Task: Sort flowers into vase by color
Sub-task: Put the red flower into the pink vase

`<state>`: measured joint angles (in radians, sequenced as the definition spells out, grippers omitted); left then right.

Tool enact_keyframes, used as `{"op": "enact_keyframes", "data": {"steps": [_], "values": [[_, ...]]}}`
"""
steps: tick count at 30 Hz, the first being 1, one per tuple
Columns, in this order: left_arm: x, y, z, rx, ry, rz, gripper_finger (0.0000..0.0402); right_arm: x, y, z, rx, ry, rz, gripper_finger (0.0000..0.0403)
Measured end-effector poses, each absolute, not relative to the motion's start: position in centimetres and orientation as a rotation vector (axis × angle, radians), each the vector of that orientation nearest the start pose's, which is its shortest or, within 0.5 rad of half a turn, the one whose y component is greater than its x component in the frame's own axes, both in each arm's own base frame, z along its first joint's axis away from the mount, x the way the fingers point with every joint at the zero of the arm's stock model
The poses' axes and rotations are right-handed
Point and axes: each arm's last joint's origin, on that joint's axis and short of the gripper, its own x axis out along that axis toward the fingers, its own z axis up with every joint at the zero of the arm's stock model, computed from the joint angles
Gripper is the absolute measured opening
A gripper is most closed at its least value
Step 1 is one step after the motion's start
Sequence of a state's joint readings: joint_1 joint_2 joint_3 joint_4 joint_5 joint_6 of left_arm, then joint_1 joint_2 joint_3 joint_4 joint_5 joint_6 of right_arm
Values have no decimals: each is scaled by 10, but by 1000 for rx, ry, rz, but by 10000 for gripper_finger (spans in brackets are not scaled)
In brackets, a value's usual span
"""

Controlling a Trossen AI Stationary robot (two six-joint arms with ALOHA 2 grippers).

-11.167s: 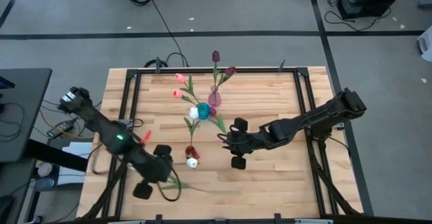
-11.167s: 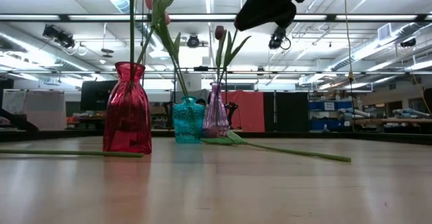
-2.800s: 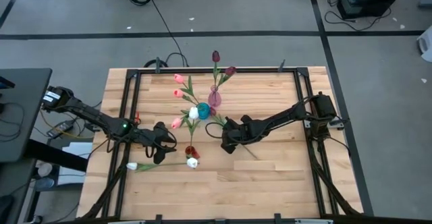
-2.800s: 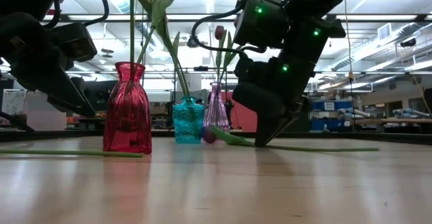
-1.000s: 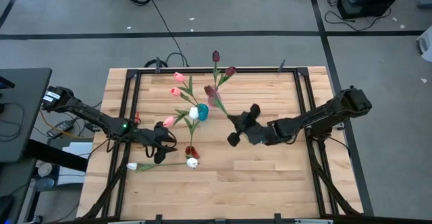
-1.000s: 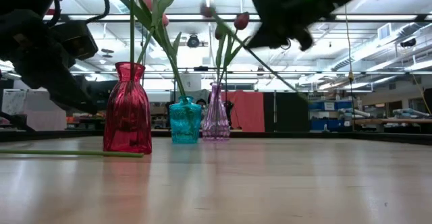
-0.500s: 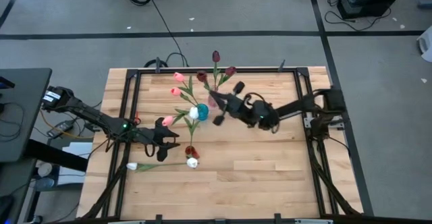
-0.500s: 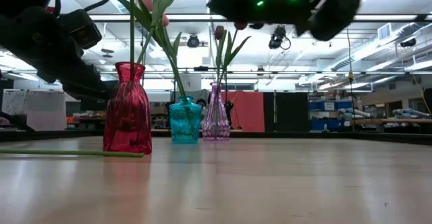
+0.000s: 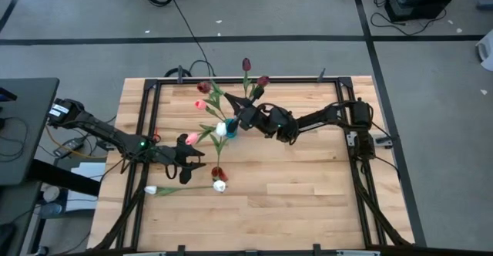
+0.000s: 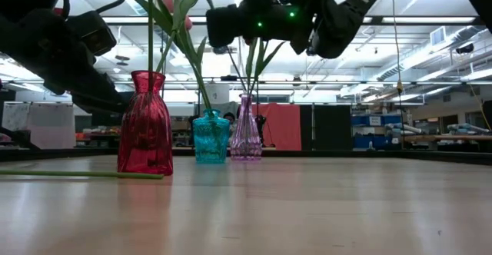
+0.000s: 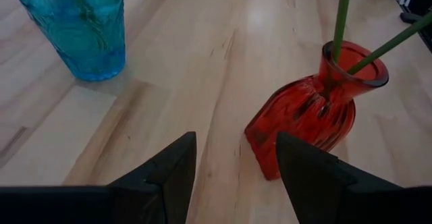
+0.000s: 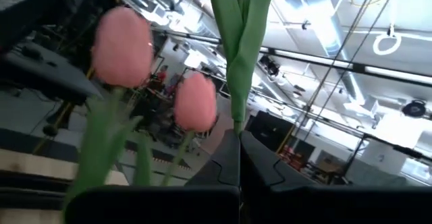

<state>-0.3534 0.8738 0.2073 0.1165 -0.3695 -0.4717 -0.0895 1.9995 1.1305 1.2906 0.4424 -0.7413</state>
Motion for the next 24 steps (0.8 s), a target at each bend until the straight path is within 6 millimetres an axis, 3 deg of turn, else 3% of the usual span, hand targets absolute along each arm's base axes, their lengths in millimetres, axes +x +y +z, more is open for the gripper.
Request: {"op": "enact_keyframes", "data": {"steps": [7,15,24], "values": [[154,-46,152,-266,503,136,209,413,-63,231,-634,-189,-672,5],[154,-46,151,-267,510,125,209,412,-71,227,-493,-147,-771,8],[154,-48,151,-283,530,75,209,413,-46,223,-513,-16,-925,26]]}}
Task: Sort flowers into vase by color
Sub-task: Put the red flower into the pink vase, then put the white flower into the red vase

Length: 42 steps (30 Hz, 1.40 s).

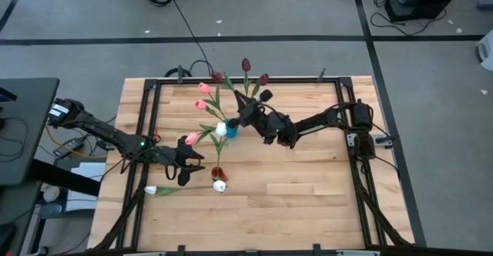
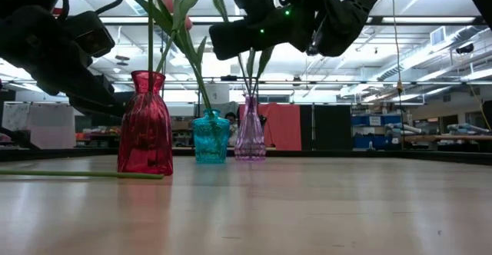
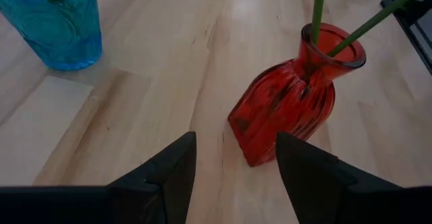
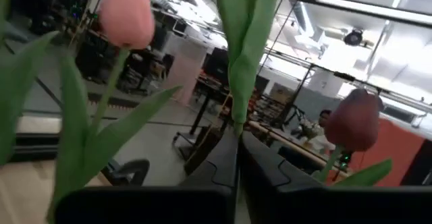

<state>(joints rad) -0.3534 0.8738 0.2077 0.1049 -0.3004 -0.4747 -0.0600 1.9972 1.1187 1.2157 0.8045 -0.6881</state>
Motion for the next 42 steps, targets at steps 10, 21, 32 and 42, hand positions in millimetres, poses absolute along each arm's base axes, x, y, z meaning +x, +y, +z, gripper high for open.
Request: {"op": "enact_keyframes", "data": {"steps": [10,21,32,42], "values": [[154,-48,151,-287,530,75,209,410,-26,221,-498,78,-1062,92],[154,-50,151,-311,549,18,209,408,-15,222,-403,95,-1162,90],[154,-50,151,-331,551,20,209,423,-9,223,-385,203,-1084,92],[152,-51,149,-362,595,-16,209,405,-24,235,-187,295,-985,112]]}}
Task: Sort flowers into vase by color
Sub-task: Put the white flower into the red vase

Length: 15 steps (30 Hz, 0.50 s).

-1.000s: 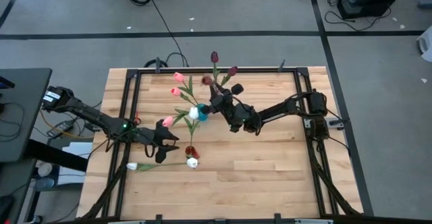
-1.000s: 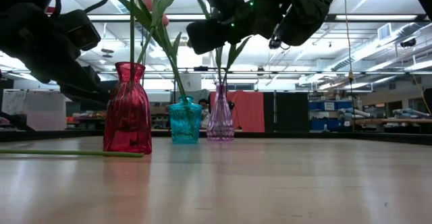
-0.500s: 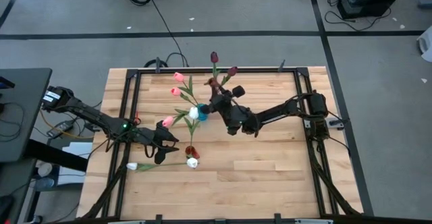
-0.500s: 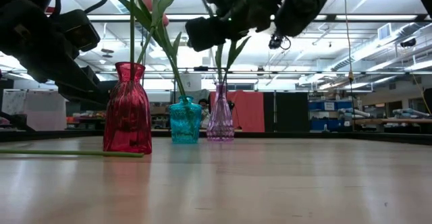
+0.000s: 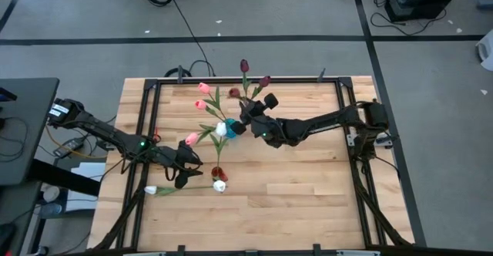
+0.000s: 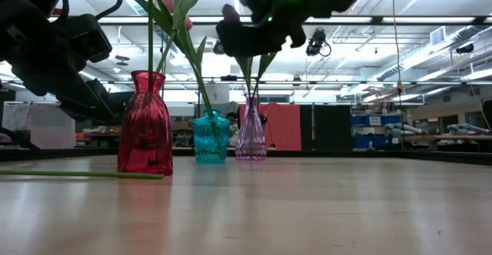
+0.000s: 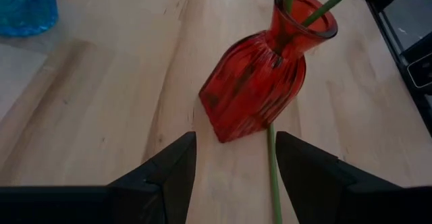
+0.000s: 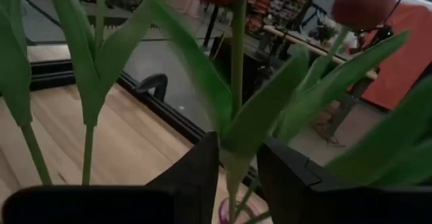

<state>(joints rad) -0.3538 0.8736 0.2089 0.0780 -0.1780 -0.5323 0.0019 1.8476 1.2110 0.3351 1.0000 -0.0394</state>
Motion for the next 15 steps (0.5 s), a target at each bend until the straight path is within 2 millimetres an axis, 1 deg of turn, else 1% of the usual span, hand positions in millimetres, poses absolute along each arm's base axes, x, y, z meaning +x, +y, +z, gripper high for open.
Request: {"op": "enact_keyframes", "data": {"steps": [5,9,12,15], "values": [[152,-51,148,-365,597,-14,209,394,-19,251,-168,307,-957,131],[152,-51,148,-365,597,-14,209,388,-13,256,-161,336,-921,135],[152,-51,148,-381,604,-24,209,382,-4,258,-164,368,-901,135],[152,-53,148,-423,627,-65,209,375,9,261,-174,408,-867,135]]}}
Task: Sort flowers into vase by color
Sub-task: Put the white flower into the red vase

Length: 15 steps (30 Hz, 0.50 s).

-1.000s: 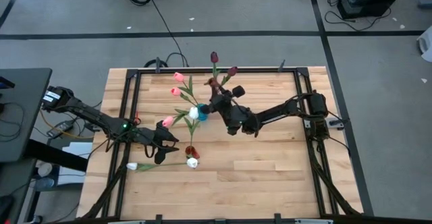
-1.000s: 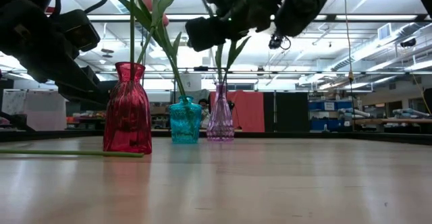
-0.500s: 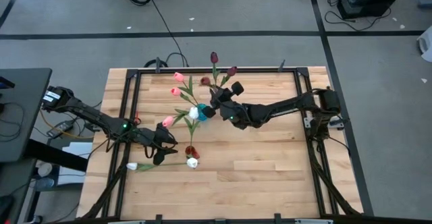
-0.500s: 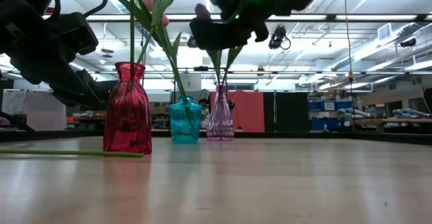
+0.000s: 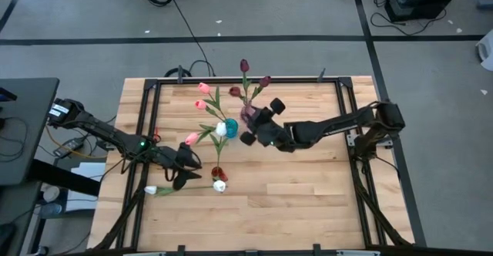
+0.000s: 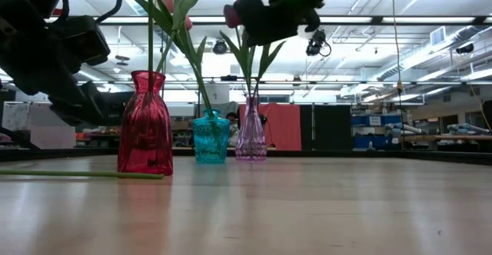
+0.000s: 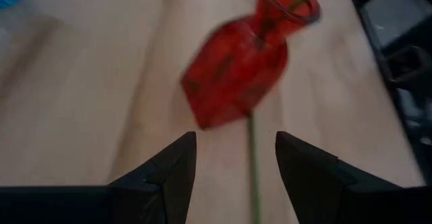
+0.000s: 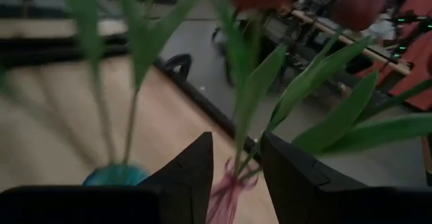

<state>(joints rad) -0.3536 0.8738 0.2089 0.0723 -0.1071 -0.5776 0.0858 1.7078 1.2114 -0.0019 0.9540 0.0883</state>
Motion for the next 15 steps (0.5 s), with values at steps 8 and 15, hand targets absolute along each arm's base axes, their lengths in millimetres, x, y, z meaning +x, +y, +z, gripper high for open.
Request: {"op": "enact_keyframes", "data": {"steps": [8,15], "values": [[147,-60,146,-554,750,-257,209,347,43,261,-28,574,-649,135],[135,-73,129,-587,969,-226,209,332,66,249,97,677,-626,135]]}}
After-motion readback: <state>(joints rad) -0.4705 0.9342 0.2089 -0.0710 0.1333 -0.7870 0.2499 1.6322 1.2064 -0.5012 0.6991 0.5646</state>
